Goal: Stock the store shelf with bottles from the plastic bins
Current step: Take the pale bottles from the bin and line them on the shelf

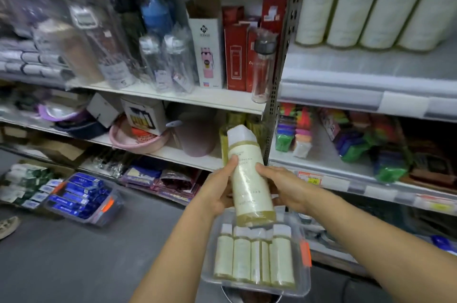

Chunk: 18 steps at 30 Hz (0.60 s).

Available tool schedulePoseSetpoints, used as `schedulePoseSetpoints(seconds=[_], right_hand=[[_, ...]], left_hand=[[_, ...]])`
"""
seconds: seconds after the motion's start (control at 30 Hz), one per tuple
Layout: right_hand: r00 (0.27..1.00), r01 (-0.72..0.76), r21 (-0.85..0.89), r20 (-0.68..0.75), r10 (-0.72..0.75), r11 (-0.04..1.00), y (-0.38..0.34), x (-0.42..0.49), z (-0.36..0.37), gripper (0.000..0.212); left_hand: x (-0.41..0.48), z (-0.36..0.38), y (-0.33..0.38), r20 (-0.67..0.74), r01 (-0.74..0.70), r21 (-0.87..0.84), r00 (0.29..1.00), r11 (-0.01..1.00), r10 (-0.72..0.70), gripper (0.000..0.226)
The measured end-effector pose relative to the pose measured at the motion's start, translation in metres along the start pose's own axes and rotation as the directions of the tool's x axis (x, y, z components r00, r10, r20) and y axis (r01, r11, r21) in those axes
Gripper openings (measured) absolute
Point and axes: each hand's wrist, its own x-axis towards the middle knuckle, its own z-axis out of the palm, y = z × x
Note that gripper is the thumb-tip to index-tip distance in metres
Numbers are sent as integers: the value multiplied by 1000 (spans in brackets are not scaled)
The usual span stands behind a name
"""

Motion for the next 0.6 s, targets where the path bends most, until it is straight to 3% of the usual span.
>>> schedulePoseSetpoints(seconds=[0.23, 0.4, 0.53, 0.6], right_hand=[[986, 160, 12, -43, -160, 987, -41, -33, -6, 38], [942, 332, -99, -5, -334, 938, -71, -65, -22, 68], [895, 437, -61, -71, -441, 897, -95, -88, -42, 45], [876, 455, -55, -149, -458, 889, -107, -96, -60, 46]], left_hand=[[-32, 20, 51, 29, -166, 86, 986, 982, 164, 51], [-47, 53, 89, 80, -288, 166, 957, 943, 278, 67], [-54, 94, 116, 139, -386, 237, 922, 891, 362, 79], [-55, 119, 128, 169, -420, 252, 906, 872, 388, 78]])
